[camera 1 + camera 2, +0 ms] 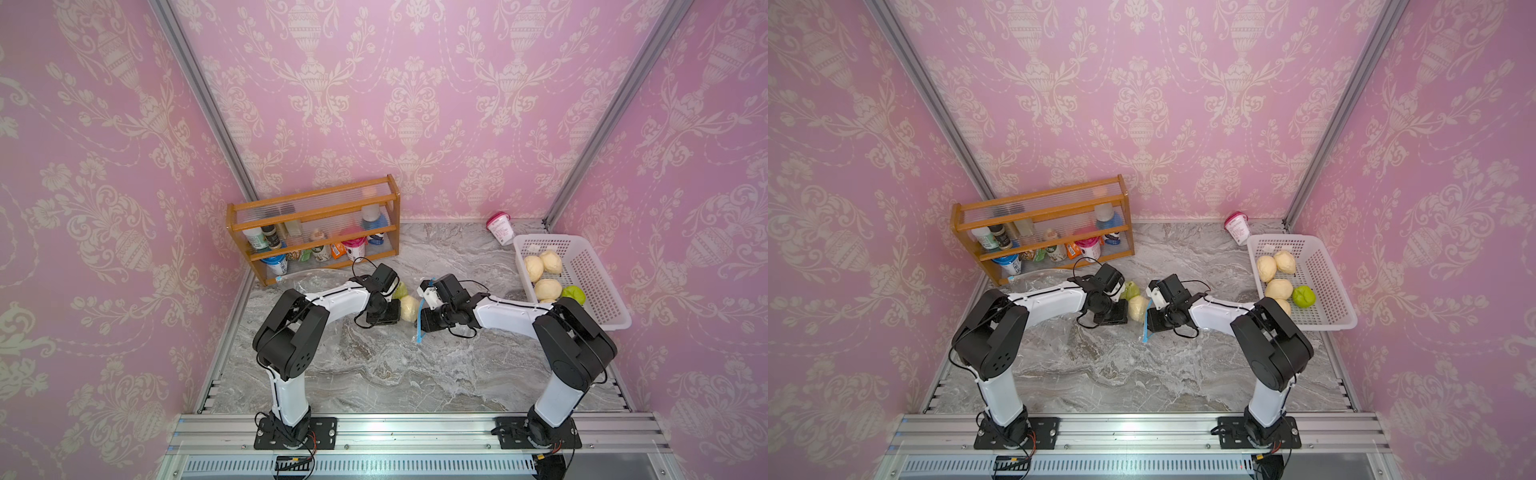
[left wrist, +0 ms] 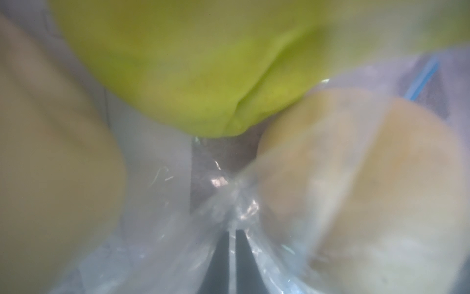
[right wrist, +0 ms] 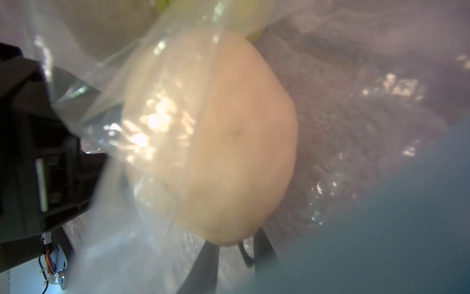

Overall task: Open the zip-top bag and take out the pear
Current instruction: Pick up the pear from the zipper food storage bag, then place the pear in the basket.

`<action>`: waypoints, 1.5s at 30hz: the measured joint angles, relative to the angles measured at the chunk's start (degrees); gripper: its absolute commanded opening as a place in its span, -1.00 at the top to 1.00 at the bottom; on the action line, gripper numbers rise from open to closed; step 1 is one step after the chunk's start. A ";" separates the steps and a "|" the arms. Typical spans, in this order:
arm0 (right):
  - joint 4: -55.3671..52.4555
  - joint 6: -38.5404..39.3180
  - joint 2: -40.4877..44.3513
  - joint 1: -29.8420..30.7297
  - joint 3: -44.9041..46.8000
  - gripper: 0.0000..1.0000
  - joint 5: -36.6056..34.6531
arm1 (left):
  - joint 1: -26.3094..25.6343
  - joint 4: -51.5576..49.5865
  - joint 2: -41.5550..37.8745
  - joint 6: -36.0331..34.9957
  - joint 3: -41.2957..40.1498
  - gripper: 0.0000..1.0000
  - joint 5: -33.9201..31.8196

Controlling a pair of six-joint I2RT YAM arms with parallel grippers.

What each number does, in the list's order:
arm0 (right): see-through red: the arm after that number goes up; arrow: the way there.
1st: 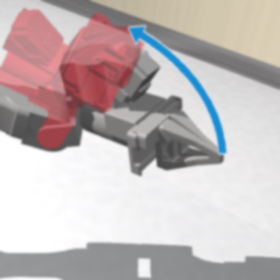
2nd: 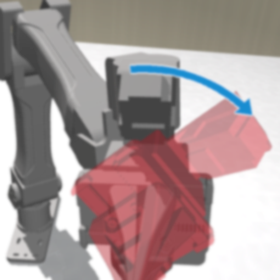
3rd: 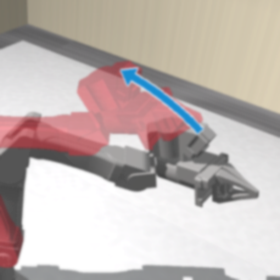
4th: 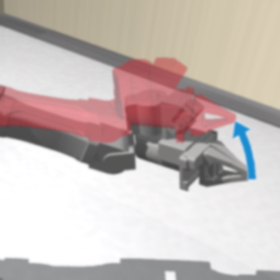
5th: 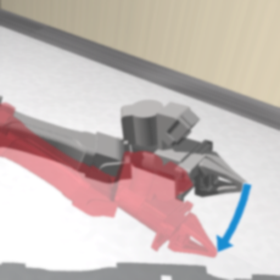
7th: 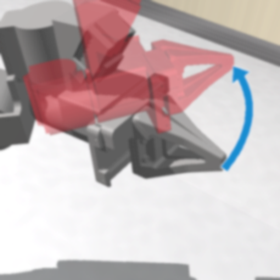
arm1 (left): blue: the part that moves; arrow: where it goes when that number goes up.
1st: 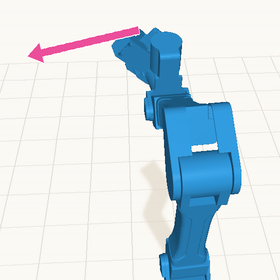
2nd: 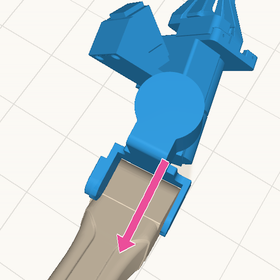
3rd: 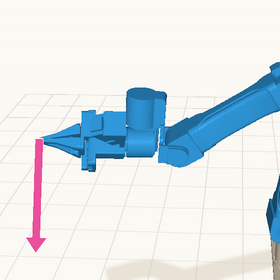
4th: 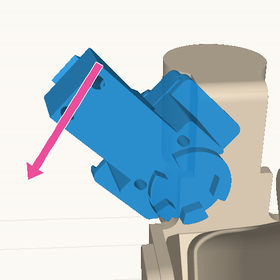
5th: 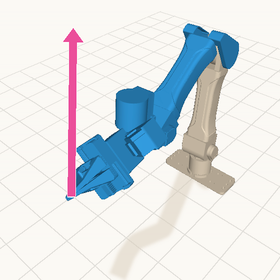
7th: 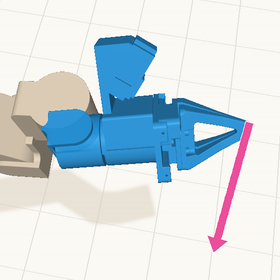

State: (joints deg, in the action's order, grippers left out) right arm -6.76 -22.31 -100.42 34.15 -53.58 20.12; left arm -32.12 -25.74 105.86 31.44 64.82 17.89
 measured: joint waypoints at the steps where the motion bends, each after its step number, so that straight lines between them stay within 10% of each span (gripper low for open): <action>1: -0.07 0.11 0.00 0.11 0.00 0.71 -0.28 | 0.00 0.00 0.00 0.00 0.00 0.80 0.00; 6: -0.28 0.90 0.09 0.13 0.00 1.00 -1.38 | 0.00 -0.07 0.00 -0.02 0.00 0.81 0.00; 26: -23.71 1.73 24.24 -10.03 0.02 1.00 -2.25 | 0.07 -3.23 0.00 -1.79 0.72 0.86 -2.10; 35: -33.33 1.77 36.87 -34.32 -8.37 1.00 -3.74 | 0.07 -5.60 0.00 -2.73 3.02 0.85 -2.19; 45: -25.99 -2.64 24.68 -56.70 -15.63 1.00 -10.12 | 0.07 -8.33 -0.70 -3.63 7.15 0.70 -2.16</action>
State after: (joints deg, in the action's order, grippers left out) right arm -32.75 -24.95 -75.75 -22.55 -69.21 10.00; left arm -32.05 -34.06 105.16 27.81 71.96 15.73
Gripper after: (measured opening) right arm 0.081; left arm 0.128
